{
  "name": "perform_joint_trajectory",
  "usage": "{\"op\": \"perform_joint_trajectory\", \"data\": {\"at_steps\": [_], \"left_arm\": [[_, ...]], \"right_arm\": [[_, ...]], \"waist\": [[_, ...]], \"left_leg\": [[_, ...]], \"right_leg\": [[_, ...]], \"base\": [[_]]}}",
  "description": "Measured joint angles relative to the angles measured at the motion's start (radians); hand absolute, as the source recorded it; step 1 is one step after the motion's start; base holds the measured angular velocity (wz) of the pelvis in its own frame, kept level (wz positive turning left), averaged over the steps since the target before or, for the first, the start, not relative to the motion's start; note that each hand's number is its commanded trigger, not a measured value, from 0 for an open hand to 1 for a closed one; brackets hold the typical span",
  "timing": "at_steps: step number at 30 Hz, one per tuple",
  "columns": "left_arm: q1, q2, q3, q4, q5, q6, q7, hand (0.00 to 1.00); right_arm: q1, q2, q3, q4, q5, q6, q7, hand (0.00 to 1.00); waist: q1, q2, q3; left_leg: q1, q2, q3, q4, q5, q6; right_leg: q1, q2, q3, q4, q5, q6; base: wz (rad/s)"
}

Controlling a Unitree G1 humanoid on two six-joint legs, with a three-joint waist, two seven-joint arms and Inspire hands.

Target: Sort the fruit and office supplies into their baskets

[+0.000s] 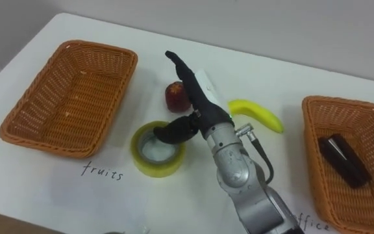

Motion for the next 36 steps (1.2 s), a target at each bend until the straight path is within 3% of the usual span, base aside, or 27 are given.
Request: {"op": "perform_joint_trajectory", "data": {"at_steps": [10, 16, 26, 36], "left_arm": [[-0.009, 0.0, 0.002, 0.033, -0.002, -0.014, -0.002, 0.0], [-0.011, 0.0, 0.002, 0.036, -0.001, -0.014, -0.003, 0.0], [-0.018, -0.001, 0.002, 0.034, -0.001, -0.012, -0.008, 0.0], [-0.024, 0.013, 0.002, 0.035, 0.0, -0.013, -0.029, 0.0]], "right_arm": [[-0.032, 0.001, 0.026, -0.004, -0.045, -0.001, 0.015, 0.0], [-0.032, 0.022, 0.035, -0.004, -0.089, -0.001, 0.019, 0.0], [-0.02, -0.006, 0.043, -0.003, -0.115, -0.001, 0.081, 0.0], [-0.013, -0.015, 0.066, 0.013, -0.117, 0.0, 0.178, 0.0]], "waist": [[0.0, -0.004, -0.0008], [0.001, -0.006, -0.0004], [0.0, -0.007, -0.0003], [-0.002, -0.032, 0.001]], "left_leg": [[0.01, 0.001, -0.001, 0.001, 0.001, -0.001], [0.011, 0.001, 0.0, -0.01, 0.001, -0.001], [0.015, 0.001, -0.002, -0.008, 0.001, -0.001], [0.013, 0.001, -0.003, -0.007, 0.001, -0.001]], "right_leg": [[0.011, 0.0, 0.002, 0.0, 0.0, 0.0], [0.015, 0.002, -0.001, 0.002, 0.0, -0.001], [0.012, 0.002, -0.002, 0.0, 0.0, -0.001], [0.016, 0.002, 0.006, -0.002, 0.0, -0.001]], "base": [[0.0], [0.0], [0.0], [0.0]]}}
